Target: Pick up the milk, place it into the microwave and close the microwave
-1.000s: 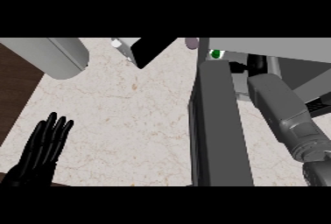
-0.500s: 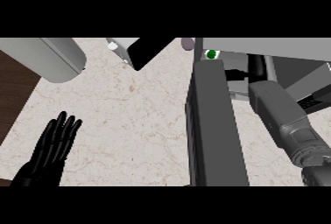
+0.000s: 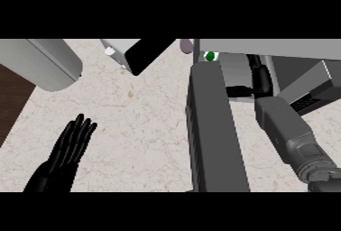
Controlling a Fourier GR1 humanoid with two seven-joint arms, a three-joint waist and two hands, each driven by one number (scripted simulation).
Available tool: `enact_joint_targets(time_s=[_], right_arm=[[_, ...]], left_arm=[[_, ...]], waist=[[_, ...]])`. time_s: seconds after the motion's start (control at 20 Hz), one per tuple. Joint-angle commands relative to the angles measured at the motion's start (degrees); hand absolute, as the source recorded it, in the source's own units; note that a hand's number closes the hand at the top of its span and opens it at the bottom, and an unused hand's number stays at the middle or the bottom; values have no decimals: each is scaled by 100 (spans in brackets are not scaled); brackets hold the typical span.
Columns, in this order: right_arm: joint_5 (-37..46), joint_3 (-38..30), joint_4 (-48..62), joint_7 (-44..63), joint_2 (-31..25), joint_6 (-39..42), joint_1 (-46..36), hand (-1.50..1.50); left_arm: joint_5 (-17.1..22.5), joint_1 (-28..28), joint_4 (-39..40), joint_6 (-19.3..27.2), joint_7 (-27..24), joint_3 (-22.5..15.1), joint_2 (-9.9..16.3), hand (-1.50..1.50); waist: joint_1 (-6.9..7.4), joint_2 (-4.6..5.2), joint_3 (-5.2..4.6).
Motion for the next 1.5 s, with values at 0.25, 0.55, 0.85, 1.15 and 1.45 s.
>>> enact_joint_targets(time_s=[0.25, 0.55, 0.85, 1.15, 1.45], right_arm=[[-168, -141, -139, -587, 356, 694, 585, -150], [-127, -37, -312, -827, 490, 1001, 1047, -150], [-153, 80, -878, -965, 229, 1527, 1650, -150], [-120, 376, -1720, -842, 398, 1616, 2458, -150], [-202, 597, -2911, -733, 23, 2140, 3496, -150]], left_arm=[[-87, -509, 641, -192, 68, -246, 76, -150], [-260, -937, 1388, -735, -91, -441, 406, 150], [-659, -1441, 1798, -454, 206, -764, 56, 150], [-1567, -1607, 2798, -167, -429, -1131, 19, 150], [-1461, -2132, 3638, 128, -216, -1904, -40, 150]], waist=[[-255, -115, -12], [-466, -208, -25], [-493, -228, -26], [-621, -267, -36], [-716, -278, -41]])
